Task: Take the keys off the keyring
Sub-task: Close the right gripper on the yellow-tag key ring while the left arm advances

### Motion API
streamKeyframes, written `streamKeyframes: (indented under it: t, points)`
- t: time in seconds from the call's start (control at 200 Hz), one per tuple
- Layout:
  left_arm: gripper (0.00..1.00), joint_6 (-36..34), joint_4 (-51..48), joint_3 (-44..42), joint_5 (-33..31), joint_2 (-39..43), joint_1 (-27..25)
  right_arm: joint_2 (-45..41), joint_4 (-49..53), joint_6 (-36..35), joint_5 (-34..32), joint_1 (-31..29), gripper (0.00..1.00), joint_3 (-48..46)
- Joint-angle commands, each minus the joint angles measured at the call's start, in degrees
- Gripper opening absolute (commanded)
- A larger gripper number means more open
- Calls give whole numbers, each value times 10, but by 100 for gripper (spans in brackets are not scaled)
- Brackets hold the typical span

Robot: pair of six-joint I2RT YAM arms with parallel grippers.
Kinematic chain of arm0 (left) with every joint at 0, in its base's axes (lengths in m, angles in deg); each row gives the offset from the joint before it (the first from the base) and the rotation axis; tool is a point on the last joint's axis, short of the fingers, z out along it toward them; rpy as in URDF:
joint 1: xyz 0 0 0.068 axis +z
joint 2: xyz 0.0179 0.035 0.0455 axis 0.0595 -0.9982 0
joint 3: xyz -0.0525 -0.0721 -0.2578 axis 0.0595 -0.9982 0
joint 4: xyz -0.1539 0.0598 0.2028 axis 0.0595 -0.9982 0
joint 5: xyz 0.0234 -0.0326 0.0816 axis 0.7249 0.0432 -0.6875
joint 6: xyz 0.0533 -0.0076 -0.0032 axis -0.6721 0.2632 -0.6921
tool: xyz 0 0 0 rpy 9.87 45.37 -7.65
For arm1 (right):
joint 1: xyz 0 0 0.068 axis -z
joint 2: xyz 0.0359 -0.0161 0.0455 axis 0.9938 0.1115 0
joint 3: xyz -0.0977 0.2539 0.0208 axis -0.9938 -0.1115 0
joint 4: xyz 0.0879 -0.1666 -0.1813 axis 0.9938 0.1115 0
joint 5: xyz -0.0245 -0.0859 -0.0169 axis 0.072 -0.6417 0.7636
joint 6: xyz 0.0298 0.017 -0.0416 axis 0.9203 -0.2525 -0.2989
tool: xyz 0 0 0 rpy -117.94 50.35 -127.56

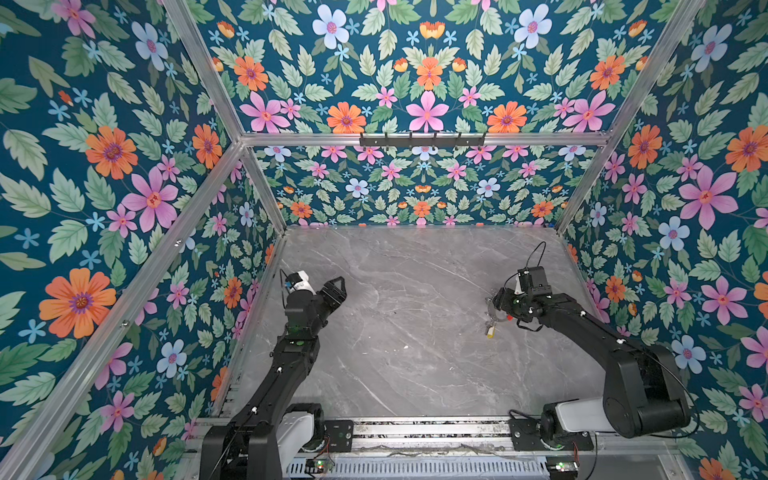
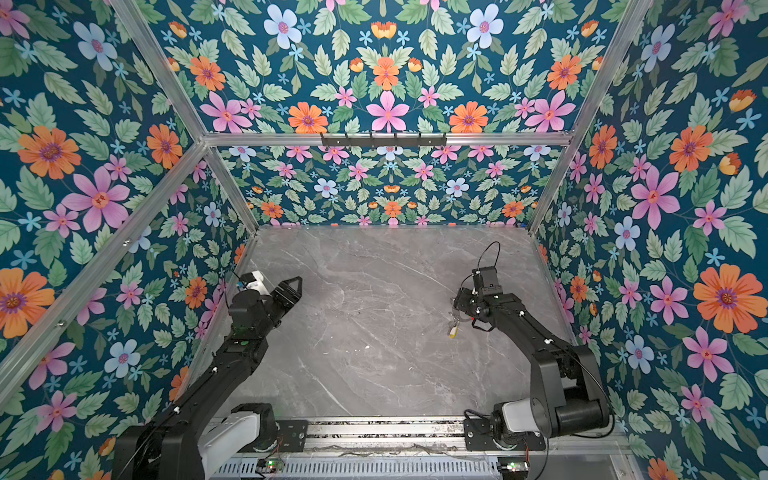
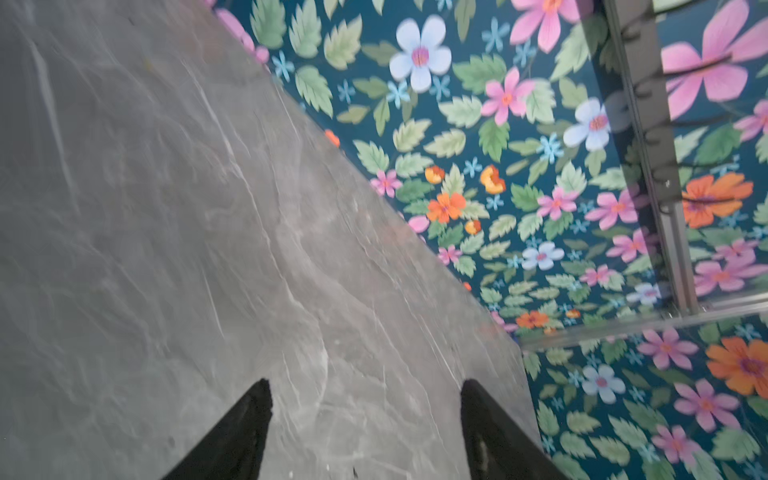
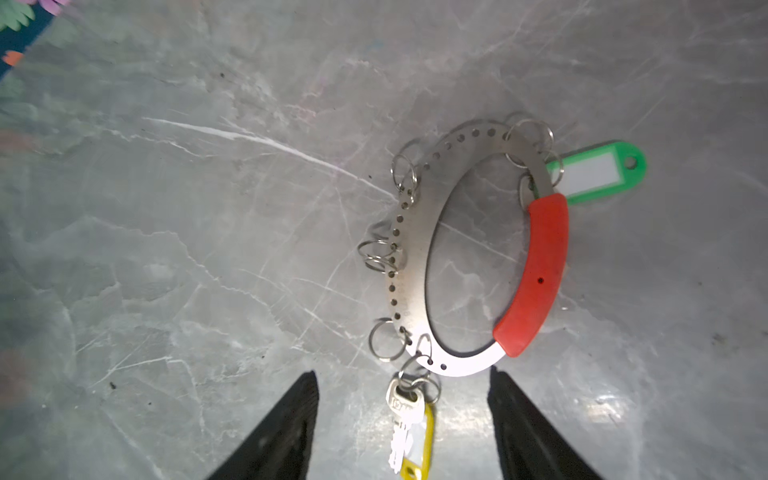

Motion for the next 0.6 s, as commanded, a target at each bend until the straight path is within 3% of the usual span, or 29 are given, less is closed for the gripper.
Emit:
streamKeyframes:
  t: [0.0,0.24,0.325,0.595]
  points:
    - [75,-11,-20,-24,23,24,-48,23,15,-13,-12,-7,63,13]
    - [77,-41,-87,-31,-46,42,-160,75,51,9,-48,-27,51,43]
    - [77,-41,-93,-39,-51,43,-169,82,65,27,-75,-39,48,45]
    - [77,-32,-59,-54,-26,24,-172,94,55,56,-72,-57,41,40]
